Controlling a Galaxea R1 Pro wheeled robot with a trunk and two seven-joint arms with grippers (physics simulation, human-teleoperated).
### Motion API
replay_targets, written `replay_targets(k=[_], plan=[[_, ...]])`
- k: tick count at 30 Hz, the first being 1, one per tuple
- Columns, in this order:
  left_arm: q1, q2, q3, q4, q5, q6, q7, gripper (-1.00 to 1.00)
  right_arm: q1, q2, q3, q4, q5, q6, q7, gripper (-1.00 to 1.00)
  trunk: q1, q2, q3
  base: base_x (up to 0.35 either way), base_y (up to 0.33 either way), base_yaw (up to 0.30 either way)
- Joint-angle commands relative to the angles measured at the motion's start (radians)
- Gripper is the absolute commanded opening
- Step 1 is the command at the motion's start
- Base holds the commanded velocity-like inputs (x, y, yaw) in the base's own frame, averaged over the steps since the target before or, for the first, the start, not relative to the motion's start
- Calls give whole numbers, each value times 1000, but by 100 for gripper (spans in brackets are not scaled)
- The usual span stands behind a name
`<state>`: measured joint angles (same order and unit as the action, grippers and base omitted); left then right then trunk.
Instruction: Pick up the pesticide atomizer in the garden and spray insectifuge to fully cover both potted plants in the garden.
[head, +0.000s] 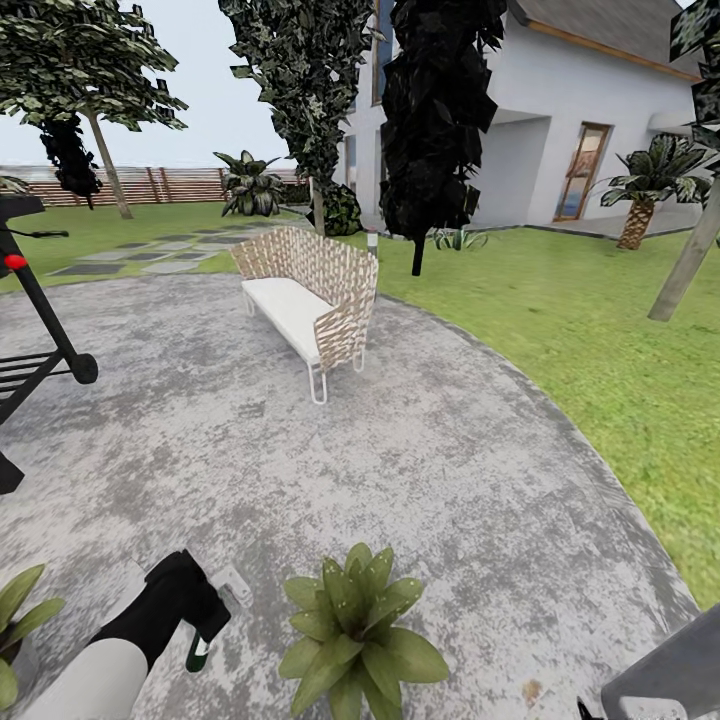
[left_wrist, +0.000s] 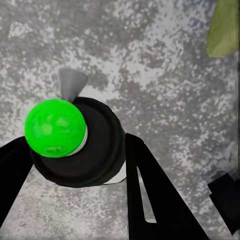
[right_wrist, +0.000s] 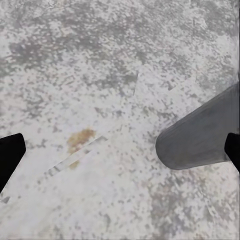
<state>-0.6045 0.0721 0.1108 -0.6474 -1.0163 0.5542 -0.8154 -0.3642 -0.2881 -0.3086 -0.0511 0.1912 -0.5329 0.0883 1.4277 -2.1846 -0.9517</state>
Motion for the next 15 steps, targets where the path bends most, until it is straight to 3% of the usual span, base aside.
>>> replay_targets(k=[1,8,15], plan=[[-1,-1,4,-1,-6,4,-9,-100,0,0,-9,1,6,-19,5,100,0,0,-1,0,0,0],[-12,-9,6,-2,-12,26,-11,-100,1,0,-9,1,7,-43,9,100,19,-35,-17,0,0,0],[-12,-6,3,-10,-9,56,-11,-100,1,-8,-9,1,6,-45,13,100,19,-35,-17,0,0,0]])
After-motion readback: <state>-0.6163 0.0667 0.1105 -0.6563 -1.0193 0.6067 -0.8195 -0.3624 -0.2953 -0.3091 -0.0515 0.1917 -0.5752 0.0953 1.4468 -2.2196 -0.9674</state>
